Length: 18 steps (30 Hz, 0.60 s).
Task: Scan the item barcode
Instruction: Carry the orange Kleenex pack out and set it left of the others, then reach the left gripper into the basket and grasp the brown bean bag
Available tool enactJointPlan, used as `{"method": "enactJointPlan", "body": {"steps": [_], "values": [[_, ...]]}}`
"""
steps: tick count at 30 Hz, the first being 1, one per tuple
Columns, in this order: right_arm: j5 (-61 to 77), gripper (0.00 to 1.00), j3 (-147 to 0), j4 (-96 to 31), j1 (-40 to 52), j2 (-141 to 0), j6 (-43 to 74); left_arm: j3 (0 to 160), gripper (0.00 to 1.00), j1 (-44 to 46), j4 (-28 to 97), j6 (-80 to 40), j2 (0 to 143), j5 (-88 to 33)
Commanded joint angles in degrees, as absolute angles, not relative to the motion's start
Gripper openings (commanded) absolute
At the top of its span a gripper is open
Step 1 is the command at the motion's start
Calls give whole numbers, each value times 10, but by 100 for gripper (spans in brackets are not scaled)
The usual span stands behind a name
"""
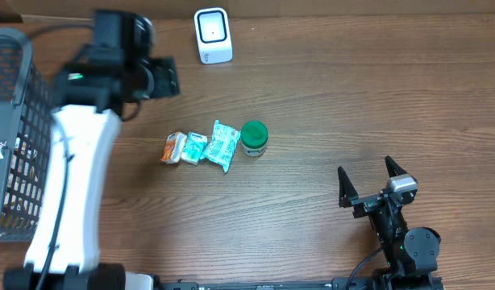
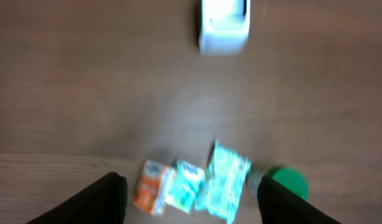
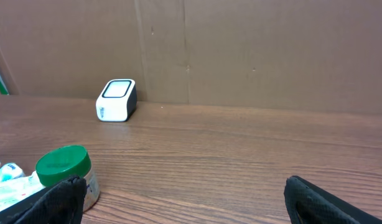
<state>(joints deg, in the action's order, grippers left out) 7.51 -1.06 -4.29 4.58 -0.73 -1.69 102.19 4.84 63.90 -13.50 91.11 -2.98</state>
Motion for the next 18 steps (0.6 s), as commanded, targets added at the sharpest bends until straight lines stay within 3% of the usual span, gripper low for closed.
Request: {"method": "enactJointPlan", "body": {"steps": [1, 4, 8, 18], "values": [[78, 100, -4, -40, 45, -2, -15, 1103, 73, 4, 672, -118, 882, 0], [78, 100, -4, -40, 45, -2, -15, 1156, 79, -58, 706, -118, 872, 4], [78, 100, -4, -40, 45, -2, -15, 1190, 100, -161, 728, -130, 867, 7], [77, 100, -4, -40, 45, -2, -15, 1167, 100, -402, 735, -185, 889, -21]]}}
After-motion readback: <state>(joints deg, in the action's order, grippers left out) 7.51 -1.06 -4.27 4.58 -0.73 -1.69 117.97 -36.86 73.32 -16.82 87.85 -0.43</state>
